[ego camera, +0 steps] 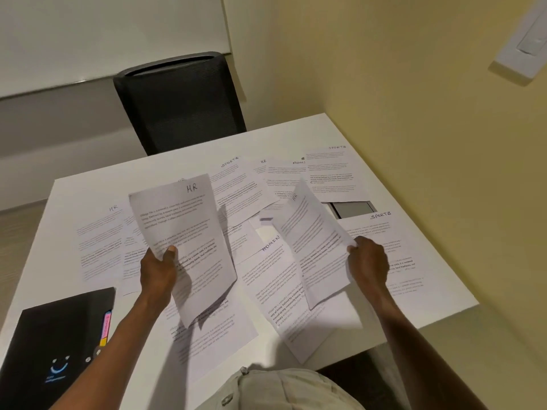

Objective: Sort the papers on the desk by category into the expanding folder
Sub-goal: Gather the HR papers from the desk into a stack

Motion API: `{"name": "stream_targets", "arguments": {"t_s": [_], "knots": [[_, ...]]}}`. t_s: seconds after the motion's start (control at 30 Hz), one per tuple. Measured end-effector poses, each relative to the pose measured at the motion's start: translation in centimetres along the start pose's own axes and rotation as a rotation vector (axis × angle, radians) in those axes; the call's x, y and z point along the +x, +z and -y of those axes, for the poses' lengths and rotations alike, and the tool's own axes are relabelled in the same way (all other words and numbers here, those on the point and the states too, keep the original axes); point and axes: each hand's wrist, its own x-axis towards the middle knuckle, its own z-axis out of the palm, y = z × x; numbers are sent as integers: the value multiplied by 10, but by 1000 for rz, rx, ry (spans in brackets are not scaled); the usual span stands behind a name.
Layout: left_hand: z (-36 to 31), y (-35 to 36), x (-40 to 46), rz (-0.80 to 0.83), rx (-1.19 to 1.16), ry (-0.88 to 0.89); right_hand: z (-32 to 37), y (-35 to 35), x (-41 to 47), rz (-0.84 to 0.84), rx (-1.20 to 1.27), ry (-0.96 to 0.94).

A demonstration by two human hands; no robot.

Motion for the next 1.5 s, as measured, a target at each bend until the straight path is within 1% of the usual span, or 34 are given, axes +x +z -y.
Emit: {"name": "stream_targets", "arguments": {"t_s": [0.1,0.2,0.27,0.37,0.47,0.53,0.6,0.7,0.73,0.77,0.83,0.93,0.97,1.03,1.07,1.1,1.13,1.2,1.27,1.33,1.4,1.5], "knots": [[-4,3,1,-3,-3,5,2,-28,12,34,103,63],[-9,7,-1,35,-28,12,7,-49,17,119,240,33],[-14,10,-4,77,-39,11,18,-59,13,157,363,8],[-22,13,-9,179,-114,-57,43,-68,0,239,579,12],[-33,19,-17,276,-181,-120,65,-64,-9,352,685,-9],[-35,25,-21,358,-265,-173,78,-60,-15,428,709,-35],[-38,29,-24,421,-297,-208,86,-52,-21,498,664,-91],[-46,30,-30,531,-284,-212,94,-48,-25,567,419,-176],[-47,29,-32,565,-286,-208,94,-46,-23,580,363,-173],[-48,28,-34,591,-293,-207,94,-46,-20,588,365,-146],[-48,28,-38,648,-310,-226,100,-49,-12,639,516,-118],[-52,34,-46,705,-332,-278,113,-41,-8,808,801,-142],[-55,37,-49,736,-360,-307,117,-34,-8,808,854,-124],[-58,40,-51,784,-513,-406,126,-21,-16,712,898,-71],[-58,43,-48,777,-571,-420,130,-16,-20,658,895,-59],[-57,46,-45,751,-603,-388,135,-14,-25,611,885,-60],[-57,47,-43,707,-574,-291,138,-13,-28,559,877,-70],[-59,44,-41,593,-388,-45,145,-17,-30,430,877,-117],[-64,44,-38,468,-230,123,150,-23,-27,347,920,-175],[-68,43,-38,412,-190,187,151,-28,-23,310,946,-221],[-71,44,-41,383,-212,209,148,-29,-21,304,981,-219],[-61,50,-46,380,-219,184,137,-22,-21,339,1029,-186]]}}
